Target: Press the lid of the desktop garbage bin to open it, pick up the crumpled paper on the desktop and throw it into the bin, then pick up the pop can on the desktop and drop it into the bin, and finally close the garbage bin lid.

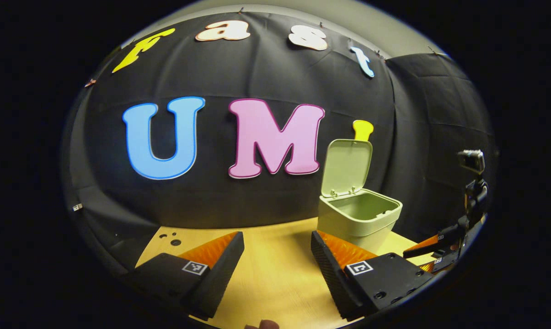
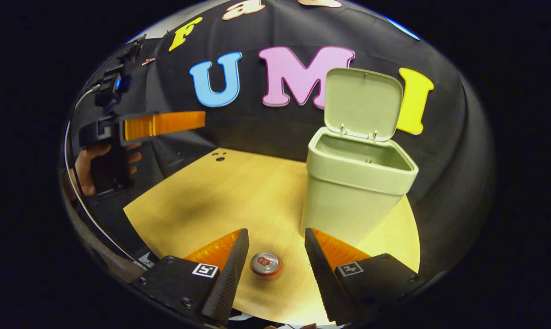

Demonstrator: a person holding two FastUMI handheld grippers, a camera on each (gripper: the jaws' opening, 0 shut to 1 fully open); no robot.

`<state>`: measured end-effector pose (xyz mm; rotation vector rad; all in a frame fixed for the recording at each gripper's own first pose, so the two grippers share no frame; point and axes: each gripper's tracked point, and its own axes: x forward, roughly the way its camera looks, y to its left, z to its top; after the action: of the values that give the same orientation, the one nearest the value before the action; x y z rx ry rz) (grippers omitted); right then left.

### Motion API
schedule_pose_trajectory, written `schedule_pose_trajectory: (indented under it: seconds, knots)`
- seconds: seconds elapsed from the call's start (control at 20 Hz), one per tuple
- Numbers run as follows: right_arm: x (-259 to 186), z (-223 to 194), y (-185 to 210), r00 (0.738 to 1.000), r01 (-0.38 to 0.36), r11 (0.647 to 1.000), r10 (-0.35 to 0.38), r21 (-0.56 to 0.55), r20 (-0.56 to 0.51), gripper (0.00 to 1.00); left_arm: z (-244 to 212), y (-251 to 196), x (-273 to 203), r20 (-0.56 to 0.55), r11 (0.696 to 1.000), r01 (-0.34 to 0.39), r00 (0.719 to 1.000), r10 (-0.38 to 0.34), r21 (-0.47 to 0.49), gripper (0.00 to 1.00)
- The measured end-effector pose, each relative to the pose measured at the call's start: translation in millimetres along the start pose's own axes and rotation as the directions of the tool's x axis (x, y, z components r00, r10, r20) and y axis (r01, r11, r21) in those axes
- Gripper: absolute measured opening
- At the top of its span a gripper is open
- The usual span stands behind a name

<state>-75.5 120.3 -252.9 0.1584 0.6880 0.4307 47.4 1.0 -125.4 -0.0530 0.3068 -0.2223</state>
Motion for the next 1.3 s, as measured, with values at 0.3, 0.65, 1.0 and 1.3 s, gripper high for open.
schedule_pose_trajectory:
  seconds: [0.3,0.65,1.0,1.3]
  knots:
    - [37,-47,11,0.992,-0.02,1.0,0.019,-0.007,-0.125,0.8,-25,32,-23,-0.055,0.998,-0.065,0.996,0.064,-0.021,0.94]
    - [64,-92,12,0.97,-0.014,1.0,0.012,-0.006,-0.244,0.81,-42,46,-35,-0.096,0.997,-0.078,0.993,0.075,-0.02,0.94]
    - [79,-116,13,0.954,-0.015,0.999,0.003,-0.037,-0.301,0.85,-47,47,-36,-0.111,0.997,-0.076,0.991,0.074,-0.01,0.94]
    - [82,-124,10,0.949,-0.001,1.0,-0.001,-0.005,-0.315,0.83,-50,48,-33,-0.119,0.996,-0.083,0.99,0.082,-0.007,0.94]
